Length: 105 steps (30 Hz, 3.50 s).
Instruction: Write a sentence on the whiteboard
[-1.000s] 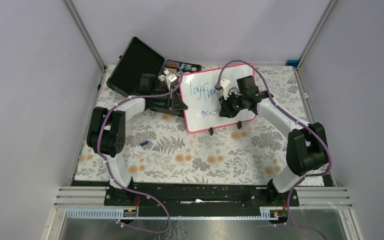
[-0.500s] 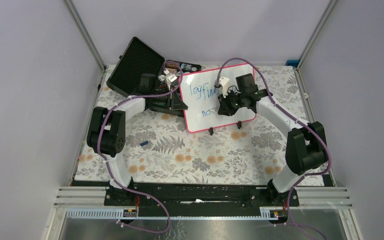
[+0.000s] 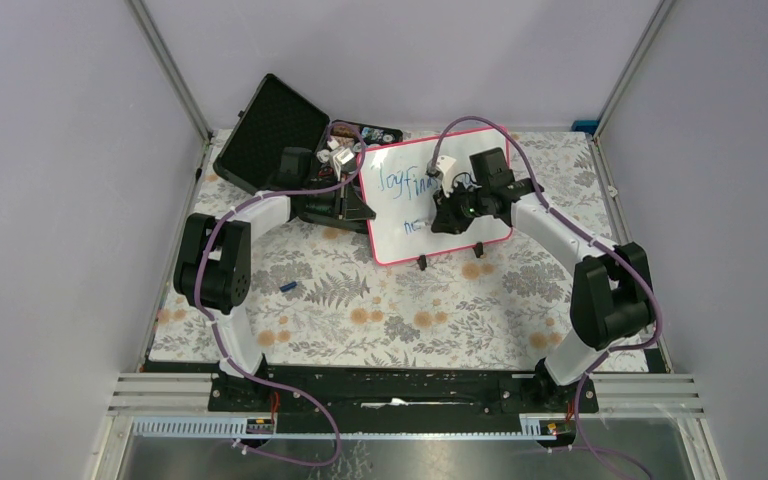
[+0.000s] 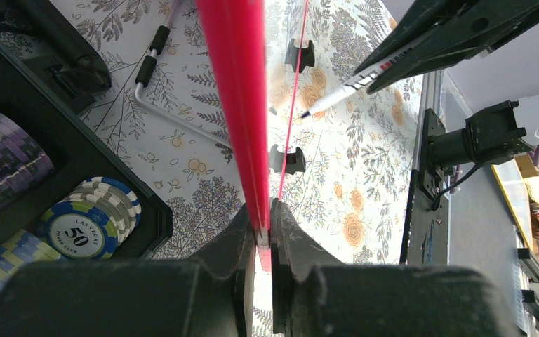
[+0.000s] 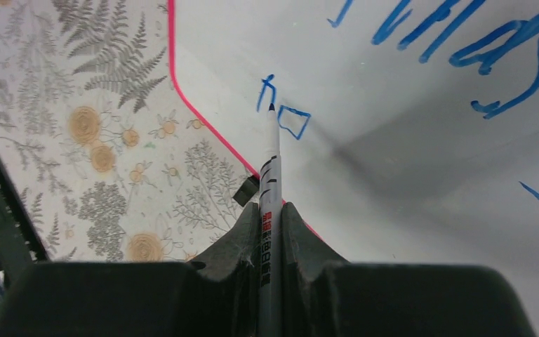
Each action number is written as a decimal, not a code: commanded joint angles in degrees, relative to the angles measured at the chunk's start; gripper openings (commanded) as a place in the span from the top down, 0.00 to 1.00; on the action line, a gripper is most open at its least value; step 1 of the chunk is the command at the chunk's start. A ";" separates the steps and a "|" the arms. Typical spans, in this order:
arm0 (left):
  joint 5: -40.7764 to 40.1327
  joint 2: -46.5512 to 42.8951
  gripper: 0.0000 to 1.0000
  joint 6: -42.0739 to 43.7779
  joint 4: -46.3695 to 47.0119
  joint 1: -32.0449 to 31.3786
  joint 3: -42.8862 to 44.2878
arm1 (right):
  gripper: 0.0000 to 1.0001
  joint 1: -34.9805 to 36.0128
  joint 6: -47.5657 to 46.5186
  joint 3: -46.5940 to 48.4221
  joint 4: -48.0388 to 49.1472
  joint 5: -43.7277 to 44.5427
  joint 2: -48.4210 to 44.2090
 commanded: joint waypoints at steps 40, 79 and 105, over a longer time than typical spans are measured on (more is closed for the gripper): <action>-2.22 0.37 1.00 3.89 1.26 -0.06 2.65 | 1.00 -4.24 -2.46 1.97 -2.07 1.55 0.15; -2.21 0.52 1.00 3.72 1.26 -0.14 2.91 | 1.00 -6.50 -3.19 3.09 -2.50 3.86 -1.07; -2.22 0.52 1.00 3.90 1.26 -0.09 2.82 | 1.00 -6.60 -5.03 -3.02 -2.83 3.85 -2.24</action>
